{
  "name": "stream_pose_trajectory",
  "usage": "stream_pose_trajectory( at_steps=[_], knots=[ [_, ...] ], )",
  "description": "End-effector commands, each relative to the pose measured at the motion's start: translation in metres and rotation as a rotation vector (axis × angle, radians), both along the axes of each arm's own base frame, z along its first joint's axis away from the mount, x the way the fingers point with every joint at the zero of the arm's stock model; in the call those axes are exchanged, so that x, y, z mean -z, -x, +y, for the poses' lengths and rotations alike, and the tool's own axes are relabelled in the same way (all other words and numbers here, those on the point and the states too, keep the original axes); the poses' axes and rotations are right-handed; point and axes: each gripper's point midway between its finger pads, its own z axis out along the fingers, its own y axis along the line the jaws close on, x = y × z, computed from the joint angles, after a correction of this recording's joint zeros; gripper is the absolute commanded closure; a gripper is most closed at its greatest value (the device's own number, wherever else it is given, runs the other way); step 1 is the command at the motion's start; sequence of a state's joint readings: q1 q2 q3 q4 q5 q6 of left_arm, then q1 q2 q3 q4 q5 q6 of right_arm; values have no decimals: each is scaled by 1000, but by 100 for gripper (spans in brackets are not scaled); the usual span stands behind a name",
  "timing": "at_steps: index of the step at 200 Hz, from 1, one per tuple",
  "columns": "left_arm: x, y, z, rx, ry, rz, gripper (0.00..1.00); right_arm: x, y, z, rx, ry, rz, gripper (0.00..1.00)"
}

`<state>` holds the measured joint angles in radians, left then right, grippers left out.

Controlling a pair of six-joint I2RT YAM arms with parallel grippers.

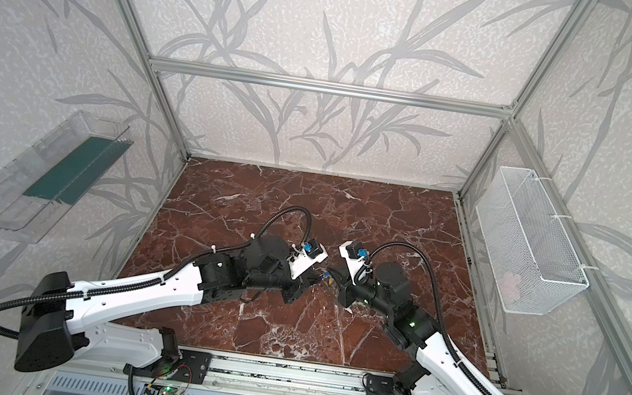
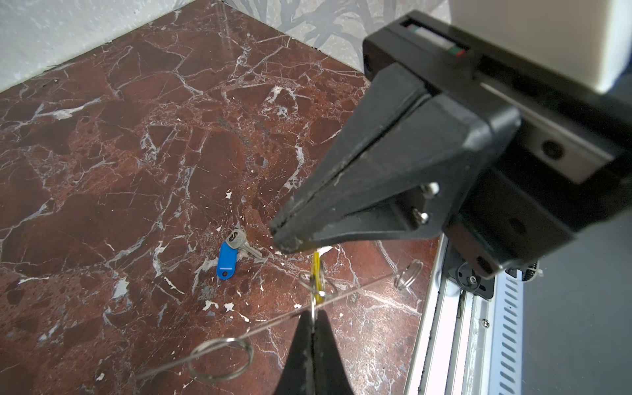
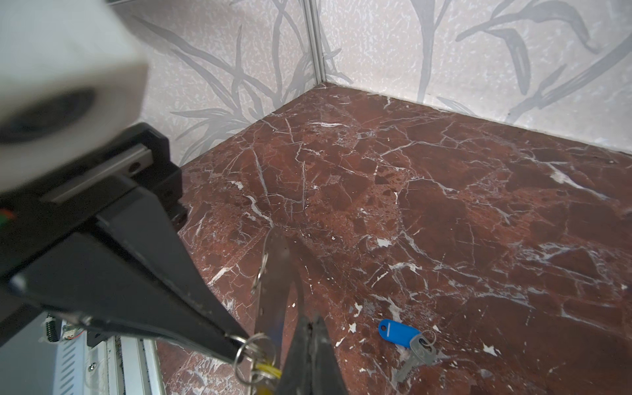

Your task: Put the keys on the keyring

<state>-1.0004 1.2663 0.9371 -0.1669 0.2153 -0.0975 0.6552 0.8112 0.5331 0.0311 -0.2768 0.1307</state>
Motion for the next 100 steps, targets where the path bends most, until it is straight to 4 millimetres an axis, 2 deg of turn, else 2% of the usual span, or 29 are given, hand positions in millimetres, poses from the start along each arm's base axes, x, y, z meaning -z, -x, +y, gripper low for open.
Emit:
stream_pose_trajectory(
  at_steps=[1,48,100],
  knots=[
    [-11,1,0,5,43,-24,100,-16,-9,-7,48,-23,-7,100],
    [-11,3,1,7,54,-30,100,-24,1,-8,-11,-48,-16,78],
    [-12,5,2,14,71,-31,100,-20,23,4,-156,-58,13,69]
  ],
)
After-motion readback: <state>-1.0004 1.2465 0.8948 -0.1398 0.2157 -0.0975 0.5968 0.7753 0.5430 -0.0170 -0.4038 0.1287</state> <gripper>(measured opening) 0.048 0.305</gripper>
